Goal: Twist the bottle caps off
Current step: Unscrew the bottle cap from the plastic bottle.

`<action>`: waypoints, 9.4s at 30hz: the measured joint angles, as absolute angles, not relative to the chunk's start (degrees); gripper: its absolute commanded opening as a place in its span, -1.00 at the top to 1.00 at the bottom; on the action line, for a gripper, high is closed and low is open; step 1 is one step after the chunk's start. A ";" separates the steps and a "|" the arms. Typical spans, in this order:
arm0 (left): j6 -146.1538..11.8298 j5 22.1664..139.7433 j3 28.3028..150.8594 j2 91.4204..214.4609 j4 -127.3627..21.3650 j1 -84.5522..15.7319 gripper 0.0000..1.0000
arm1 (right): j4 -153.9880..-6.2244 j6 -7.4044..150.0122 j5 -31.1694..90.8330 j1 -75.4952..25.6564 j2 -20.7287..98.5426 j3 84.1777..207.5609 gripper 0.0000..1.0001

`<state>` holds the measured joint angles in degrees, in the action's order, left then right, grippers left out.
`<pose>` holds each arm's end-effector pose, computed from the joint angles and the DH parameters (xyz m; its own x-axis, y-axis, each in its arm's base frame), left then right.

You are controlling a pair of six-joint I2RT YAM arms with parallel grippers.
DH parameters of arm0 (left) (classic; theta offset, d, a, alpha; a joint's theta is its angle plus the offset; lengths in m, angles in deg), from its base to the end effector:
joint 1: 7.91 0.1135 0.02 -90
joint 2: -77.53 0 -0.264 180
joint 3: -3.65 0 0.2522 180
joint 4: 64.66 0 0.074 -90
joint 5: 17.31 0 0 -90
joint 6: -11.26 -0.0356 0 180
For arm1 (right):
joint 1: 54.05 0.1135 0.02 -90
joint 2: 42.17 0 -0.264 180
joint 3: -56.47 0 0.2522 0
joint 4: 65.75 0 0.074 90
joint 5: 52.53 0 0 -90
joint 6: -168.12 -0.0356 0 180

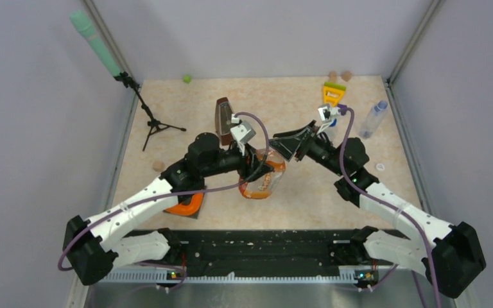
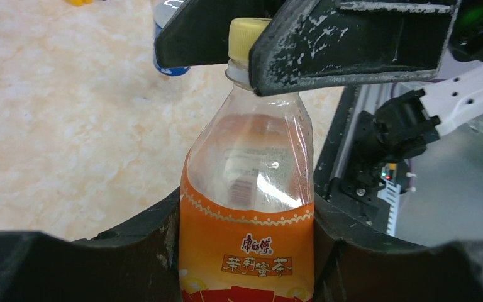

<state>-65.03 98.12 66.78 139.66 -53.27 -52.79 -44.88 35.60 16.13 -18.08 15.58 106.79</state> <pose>0.1686 -0.1895 0.3321 -0.3461 0.0426 -0.9372 0.8796 0.3623 -0.3084 0.1813 0.1476 0.3291 -0.4247 0.4696 -0.7740 -0.7415 0.3101 0.5950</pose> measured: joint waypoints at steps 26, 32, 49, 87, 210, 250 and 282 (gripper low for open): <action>-70.53 75.63 70.12 142.85 -46.01 -62.63 1.00 | -48.83 35.79 20.50 -18.10 15.95 107.10 0.62; -70.56 75.15 70.12 142.85 -45.81 -62.67 1.00 | -48.64 35.95 20.19 -18.10 16.37 107.12 1.00; -66.95 93.45 69.18 142.53 -51.15 -56.07 1.00 | -41.77 36.58 15.41 -18.74 16.61 107.12 1.00; -75.04 79.87 73.44 143.51 -43.67 -63.72 1.00 | -43.68 36.99 13.38 -18.04 16.50 107.05 -0.12; -70.99 103.85 72.76 141.94 -47.10 -52.71 1.00 | -44.92 38.52 10.93 -17.88 14.08 107.84 -0.14; -78.93 77.19 74.73 142.68 -45.25 -63.37 1.00 | -50.52 39.27 20.70 -17.82 10.53 107.84 0.04; -79.93 78.23 74.73 144.03 -43.43 -63.26 1.00 | -51.17 38.50 20.89 -17.80 11.80 107.82 0.13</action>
